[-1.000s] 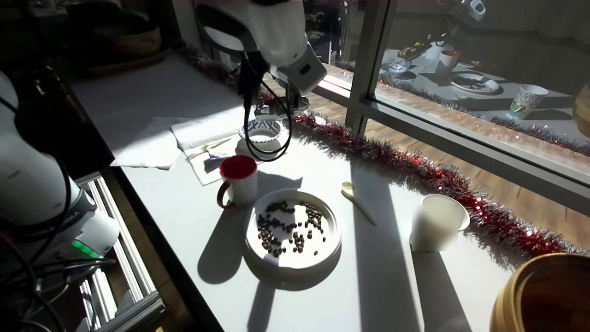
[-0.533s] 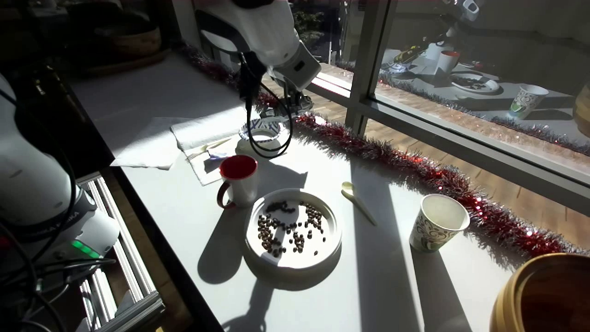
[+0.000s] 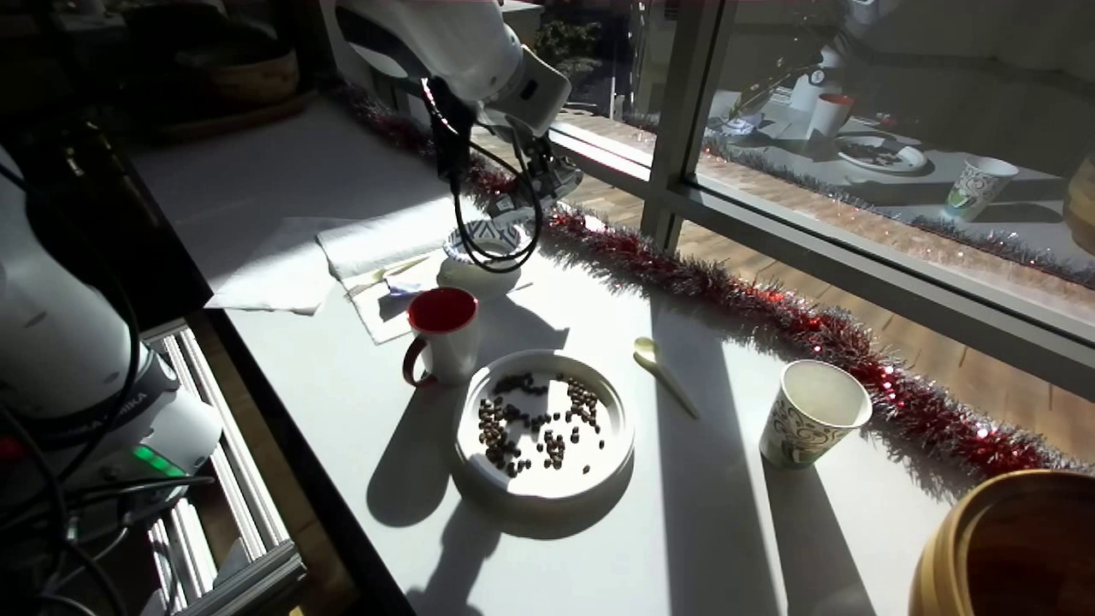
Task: Pour the contents from the black packet onto the white plate
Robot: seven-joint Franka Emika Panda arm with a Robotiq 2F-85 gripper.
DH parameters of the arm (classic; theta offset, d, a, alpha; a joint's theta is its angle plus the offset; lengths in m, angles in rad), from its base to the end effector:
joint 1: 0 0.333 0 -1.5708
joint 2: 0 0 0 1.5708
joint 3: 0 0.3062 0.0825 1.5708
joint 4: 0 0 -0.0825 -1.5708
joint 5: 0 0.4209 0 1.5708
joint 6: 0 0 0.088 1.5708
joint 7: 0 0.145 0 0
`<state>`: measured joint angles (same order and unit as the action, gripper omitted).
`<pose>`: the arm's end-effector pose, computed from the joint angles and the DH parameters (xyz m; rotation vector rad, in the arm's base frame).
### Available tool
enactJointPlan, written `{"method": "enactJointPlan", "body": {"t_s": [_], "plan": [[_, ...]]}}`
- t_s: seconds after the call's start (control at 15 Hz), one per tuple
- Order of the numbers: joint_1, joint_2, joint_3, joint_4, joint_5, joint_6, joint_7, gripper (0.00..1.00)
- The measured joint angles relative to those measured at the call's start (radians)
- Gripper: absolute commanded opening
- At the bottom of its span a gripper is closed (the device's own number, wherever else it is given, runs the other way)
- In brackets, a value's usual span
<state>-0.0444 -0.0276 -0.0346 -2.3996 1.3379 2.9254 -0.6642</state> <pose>0.5410 -0.0963 0.2900 -2.4653 0.8560 -0.8575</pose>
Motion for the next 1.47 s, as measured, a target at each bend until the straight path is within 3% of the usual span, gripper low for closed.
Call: {"method": "enactJointPlan", "body": {"t_s": [0.47,1.13,1.47], "plan": [[0.034,-0.06,0.031,-0.051,0.12,0.029,-0.256,0.0],[0.036,-0.138,0.026,-0.065,0.475,-0.021,-0.769,0.0],[0.034,-0.138,0.02,-0.099,0.489,-0.087,-0.872,0.01]]}}
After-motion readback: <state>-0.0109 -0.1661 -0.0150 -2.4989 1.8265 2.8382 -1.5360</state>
